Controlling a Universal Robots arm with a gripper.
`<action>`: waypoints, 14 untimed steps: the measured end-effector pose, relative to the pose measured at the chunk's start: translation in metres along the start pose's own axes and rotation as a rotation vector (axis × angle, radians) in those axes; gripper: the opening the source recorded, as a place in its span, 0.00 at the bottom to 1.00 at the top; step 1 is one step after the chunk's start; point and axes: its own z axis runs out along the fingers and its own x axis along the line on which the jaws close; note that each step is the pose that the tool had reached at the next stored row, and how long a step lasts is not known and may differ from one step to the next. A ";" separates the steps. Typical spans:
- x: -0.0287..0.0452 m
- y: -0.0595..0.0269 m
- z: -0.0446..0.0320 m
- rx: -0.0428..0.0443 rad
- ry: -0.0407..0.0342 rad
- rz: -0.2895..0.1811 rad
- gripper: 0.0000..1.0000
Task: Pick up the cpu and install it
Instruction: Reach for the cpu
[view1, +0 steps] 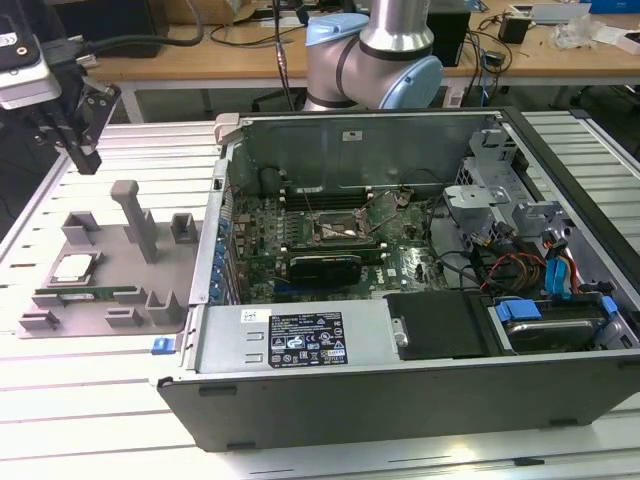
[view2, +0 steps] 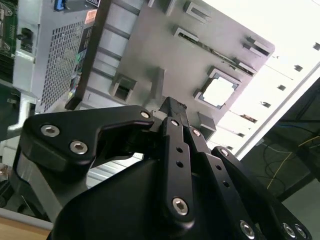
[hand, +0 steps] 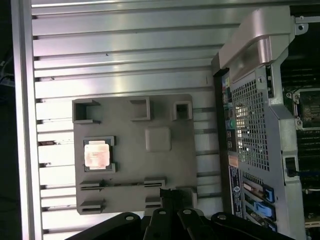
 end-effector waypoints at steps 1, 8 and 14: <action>0.0029 -0.0003 0.0014 0.0000 0.0000 0.000 0.11; 0.0257 -0.0025 0.0130 0.0000 0.0000 0.000 0.11; 0.0412 -0.0040 0.0223 0.0001 -0.0001 0.000 0.11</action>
